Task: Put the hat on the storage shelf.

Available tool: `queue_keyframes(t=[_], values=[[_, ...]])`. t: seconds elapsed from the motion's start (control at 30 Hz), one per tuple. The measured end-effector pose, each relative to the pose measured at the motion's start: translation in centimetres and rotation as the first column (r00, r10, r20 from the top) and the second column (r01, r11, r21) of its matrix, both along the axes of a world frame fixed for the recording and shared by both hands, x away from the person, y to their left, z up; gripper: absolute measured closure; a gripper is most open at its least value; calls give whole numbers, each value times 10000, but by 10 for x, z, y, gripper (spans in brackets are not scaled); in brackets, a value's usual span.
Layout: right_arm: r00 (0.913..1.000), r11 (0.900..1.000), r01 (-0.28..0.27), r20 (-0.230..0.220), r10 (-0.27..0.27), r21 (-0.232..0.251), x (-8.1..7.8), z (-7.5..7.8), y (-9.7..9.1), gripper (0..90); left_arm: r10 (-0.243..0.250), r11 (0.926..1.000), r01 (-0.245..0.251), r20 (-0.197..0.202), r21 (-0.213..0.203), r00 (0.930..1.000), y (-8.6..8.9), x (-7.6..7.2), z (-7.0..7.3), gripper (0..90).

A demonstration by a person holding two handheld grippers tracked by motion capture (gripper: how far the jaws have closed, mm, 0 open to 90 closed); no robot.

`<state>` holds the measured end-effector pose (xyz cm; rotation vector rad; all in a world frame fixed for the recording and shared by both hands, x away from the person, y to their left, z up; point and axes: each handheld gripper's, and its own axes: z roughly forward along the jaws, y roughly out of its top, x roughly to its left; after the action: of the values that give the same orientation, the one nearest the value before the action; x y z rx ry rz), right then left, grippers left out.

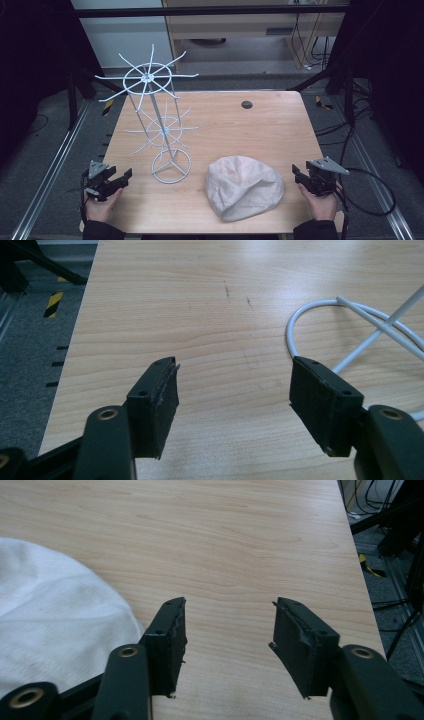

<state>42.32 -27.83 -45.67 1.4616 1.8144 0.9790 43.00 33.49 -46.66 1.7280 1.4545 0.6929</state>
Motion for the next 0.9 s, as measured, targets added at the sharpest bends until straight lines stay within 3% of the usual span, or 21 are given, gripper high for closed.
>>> queue_keyframes(t=[0.23, 0.37, 0.4, 0.47, 0.5, 0.53, 0.63, 0.73, 0.87, 0.9], values=[[9974, 9969, -721, 20, 721, 327, -9, 13, 2, 602, 163, 9997, -160, 132, -169, 9998, 0, -4, 4, 408], [9907, 9897, -1358, 51, 1357, 453, -17, 23, 8, 679, 108, 9999, -107, 158, -80, 9998, 0, -6, 4, 415], [9849, 9840, -1731, 116, 1728, 418, -20, 29, 11, 727, 74, 10000, -74, 177, 0, 9998, 0, -5, 5, 418], [9830, 9822, -1834, 149, 1829, 407, -21, 32, 13, 754, 82, 10000, -83, 185, 25, 9998, 0, -5, 5, 418], [9743, 9724, -2253, 182, 2246, 608, -25, 38, 18, 811, 75, 10000, -76, 187, 48, 9998, -1, -6, 5, 421], [9743, 9724, -2253, 182, 2246, 608, -25, 38, 18, 811, 60, 9999, -62, 180, 85, 9998, -1, -6, 5, 421], [9592, 9574, -2827, 186, 2821, 592, -30, 44, 26, 896, 57, 9999, -60, 187, 125, 9998, -2, -6, 5, 424], [9409, 9392, -3385, 126, 3383, 573, -33, 51, 37, 900, 15, 9998, -19, 177, 215, 9998, -3, -5, 5, 422], [9076, 9054, -4189, 13, 4198, 689, -37, 57, 55, 900, -47, 9995, 42, 134, 310, 9999, -4, -5, 4, 421], [8930, 8904, -4487, -15, 4501, 760, -39, 58, 61, 900, -59, 9994, 54, 140, 333, 9999, -4, -5, 5, 421]])
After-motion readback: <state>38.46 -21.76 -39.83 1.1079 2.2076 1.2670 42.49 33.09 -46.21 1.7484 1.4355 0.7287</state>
